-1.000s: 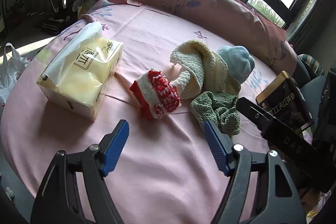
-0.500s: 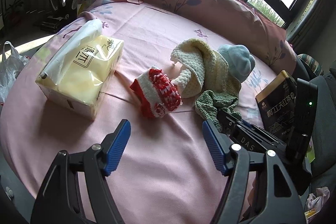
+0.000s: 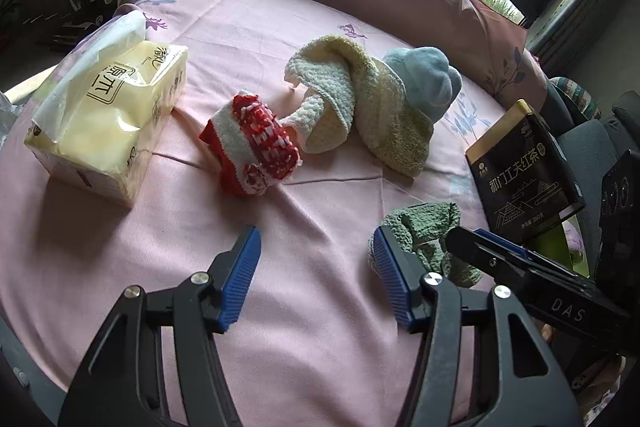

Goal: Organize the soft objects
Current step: 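Grasp the green knit cloth with the right gripper and lift it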

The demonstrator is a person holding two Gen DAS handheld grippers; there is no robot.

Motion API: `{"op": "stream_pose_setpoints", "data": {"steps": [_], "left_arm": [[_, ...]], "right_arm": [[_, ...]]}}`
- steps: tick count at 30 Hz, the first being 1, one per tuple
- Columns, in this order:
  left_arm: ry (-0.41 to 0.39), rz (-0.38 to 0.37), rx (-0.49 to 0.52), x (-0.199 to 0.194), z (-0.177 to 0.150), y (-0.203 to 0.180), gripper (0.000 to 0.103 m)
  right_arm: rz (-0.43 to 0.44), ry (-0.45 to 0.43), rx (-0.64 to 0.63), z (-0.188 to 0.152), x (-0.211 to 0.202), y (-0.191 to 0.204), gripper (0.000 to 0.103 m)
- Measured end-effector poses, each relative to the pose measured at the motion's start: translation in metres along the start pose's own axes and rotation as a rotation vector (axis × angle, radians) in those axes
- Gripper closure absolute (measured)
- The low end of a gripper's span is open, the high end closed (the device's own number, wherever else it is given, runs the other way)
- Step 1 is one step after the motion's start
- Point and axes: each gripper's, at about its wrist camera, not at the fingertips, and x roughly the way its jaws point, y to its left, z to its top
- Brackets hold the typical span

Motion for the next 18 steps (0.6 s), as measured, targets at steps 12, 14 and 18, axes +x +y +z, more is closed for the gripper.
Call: {"op": "stream_pose_setpoints", "data": {"steps": [12, 14, 18], "left_arm": [[0.140, -0.131, 0.085, 0.034, -0.017, -0.041, 0.075], [0.159, -0.142, 0.103, 0.039, -0.020, -0.048, 0.078], [0.191, -0.172, 0.113, 0.049, -0.025, -0.058, 0.079]], "right_arm": [[0.147, -0.003, 0.103, 0.002, 0.007, -0.013, 0.035], [0.121, 0.008, 0.089, 0.001, 0.013, -0.011, 0.035], [0.084, 0.045, 0.113, -0.001, 0.025, -0.016, 0.035]]}}
